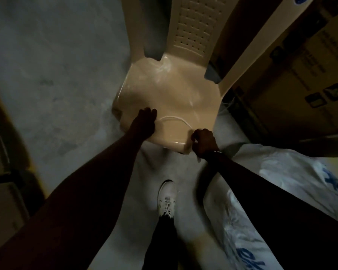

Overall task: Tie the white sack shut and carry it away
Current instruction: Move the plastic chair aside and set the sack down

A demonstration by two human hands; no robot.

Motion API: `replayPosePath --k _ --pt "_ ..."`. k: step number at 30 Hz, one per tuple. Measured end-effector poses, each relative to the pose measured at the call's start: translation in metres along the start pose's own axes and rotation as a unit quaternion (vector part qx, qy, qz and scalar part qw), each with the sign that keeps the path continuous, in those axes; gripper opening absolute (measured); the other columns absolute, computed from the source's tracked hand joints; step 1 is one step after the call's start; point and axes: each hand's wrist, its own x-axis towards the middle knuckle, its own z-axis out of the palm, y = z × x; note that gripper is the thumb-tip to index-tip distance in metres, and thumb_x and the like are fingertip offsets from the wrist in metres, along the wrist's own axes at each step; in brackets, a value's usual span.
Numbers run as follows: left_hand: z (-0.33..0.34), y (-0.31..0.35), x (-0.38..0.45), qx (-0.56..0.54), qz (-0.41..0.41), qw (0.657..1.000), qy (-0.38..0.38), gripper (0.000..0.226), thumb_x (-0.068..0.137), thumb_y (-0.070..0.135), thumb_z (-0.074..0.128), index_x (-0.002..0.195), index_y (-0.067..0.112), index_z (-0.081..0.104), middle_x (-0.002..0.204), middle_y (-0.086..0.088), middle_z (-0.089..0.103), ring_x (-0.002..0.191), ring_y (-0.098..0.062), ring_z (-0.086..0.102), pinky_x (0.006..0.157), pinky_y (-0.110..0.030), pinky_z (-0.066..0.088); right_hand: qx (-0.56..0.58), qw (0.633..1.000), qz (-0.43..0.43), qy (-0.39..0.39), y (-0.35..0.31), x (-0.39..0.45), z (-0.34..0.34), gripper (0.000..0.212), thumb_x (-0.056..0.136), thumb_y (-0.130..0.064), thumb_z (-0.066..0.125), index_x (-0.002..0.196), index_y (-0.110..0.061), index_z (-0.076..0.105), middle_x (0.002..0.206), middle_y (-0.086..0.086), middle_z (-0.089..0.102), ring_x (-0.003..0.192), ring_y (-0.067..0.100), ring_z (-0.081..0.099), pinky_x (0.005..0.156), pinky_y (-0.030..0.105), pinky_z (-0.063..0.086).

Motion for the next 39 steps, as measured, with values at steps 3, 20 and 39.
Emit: replayPosePath --k 3,20,39 --pt "-0.002 0.002 -0.029 0.076 0.014 0.997 0.007 0.039 0.106 0.020 0.044 0.141 0.004 0.045 0.139 -0.021 0.051 0.126 -0.040 0.052 0.107 -0.048 0.042 0.002 1.000 -0.004 -0.006 0.012 -0.026 -0.009 0.037 0.095 -0.001 0.060 0.131 0.000 0.064 0.142 0.023 0.055 0.137 0.037 0.049 0.108 0.035 0.037" --pt "-0.069 0.255 -0.338 -0.070 0.150 0.979 0.120 0.023 0.102 0.029 0.057 0.110 0.010 0.069 0.111 -0.017 0.069 0.110 -0.036 0.063 0.092 -0.046 0.047 -0.004 0.991 -0.004 0.130 0.184 -0.415 -0.152 0.029 0.099 -0.004 0.055 0.122 -0.007 0.073 0.126 0.019 0.072 0.128 0.038 0.059 0.102 0.038 0.050" --pt "-0.113 0.439 -0.579 -0.088 0.265 0.955 0.102 0.027 0.095 0.000 0.054 0.115 0.008 0.070 0.098 -0.011 0.076 0.096 -0.028 0.070 0.082 -0.035 0.050 0.075 0.963 0.046 0.253 0.322 -0.711 -0.207 0.027 0.097 -0.009 0.060 0.116 -0.018 0.077 0.127 0.016 0.074 0.123 0.039 0.063 0.099 0.046 0.053"
